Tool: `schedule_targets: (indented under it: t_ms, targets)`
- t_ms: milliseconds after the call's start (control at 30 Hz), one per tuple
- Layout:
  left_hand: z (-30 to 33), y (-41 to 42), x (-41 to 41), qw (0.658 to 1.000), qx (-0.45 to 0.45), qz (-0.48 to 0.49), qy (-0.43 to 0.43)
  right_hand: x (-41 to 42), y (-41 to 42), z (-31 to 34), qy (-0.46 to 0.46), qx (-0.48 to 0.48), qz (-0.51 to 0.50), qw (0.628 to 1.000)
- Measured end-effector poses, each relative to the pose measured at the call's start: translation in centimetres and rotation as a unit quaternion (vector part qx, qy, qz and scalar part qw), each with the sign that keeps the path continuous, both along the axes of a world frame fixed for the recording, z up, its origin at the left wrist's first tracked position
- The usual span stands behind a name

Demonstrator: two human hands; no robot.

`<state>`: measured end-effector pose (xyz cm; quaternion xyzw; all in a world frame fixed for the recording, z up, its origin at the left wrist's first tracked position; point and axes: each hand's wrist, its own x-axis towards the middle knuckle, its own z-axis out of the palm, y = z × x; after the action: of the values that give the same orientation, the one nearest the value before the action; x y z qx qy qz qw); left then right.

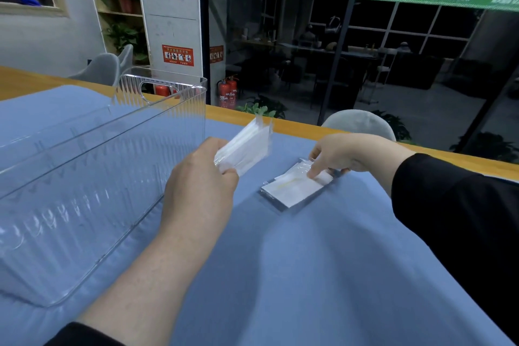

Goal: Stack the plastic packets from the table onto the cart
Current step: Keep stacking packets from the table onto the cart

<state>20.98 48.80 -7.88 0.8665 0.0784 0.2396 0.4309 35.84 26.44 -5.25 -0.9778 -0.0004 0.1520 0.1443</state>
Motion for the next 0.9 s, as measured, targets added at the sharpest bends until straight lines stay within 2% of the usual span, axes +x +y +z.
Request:
schedule_targets:
  t_ms: [167, 300, 367, 433, 533, 600, 700, 900]
  targets:
    - [-0.2, 0.1, 0.2, 1.000, -0.001, -0.004, 0.002, 0.2, 0.0, -0.1, 0.016, -0.005, -0.007, 1.000]
    - [-0.1, 0.1, 0.3, 1.000, -0.011, -0.004, 0.001, -1.6, -1.0, -0.6, -0.034, 0.036, -0.024, 0.998]
    - [0.0, 0.1, 0.2, 1.000, -0.013, -0.005, 0.003, -3.4, -1.9, -0.8, -0.100, 0.147, -0.038, 0.983]
    - [0.1, 0.0, 0.1, 1.000, -0.010, -0.017, 0.006, -6.0, -3.1, -0.9, -0.172, 0.280, -0.034, 0.944]
    - [0.5, -0.6, -0.5, 0.998, -0.009, -0.055, 0.007, -10.9, -5.8, -1.3, -0.200, 0.416, -0.029, 0.887]
    - [0.7, -1.6, -1.2, 0.995, -0.009, -0.094, 0.009, -14.2, -8.3, -1.6, -0.219, 0.414, -0.031, 0.883]
    - [1.1, -4.0, -2.9, 0.982, -0.060, -0.178, 0.027, -19.8, -12.1, -1.4, -0.253, 0.397, -0.062, 0.880]
    - [3.1, -13.0, -6.5, 0.943, -0.040, -0.329, 0.038, -29.1, -18.0, -1.2, -0.320, 0.390, -0.109, 0.857]
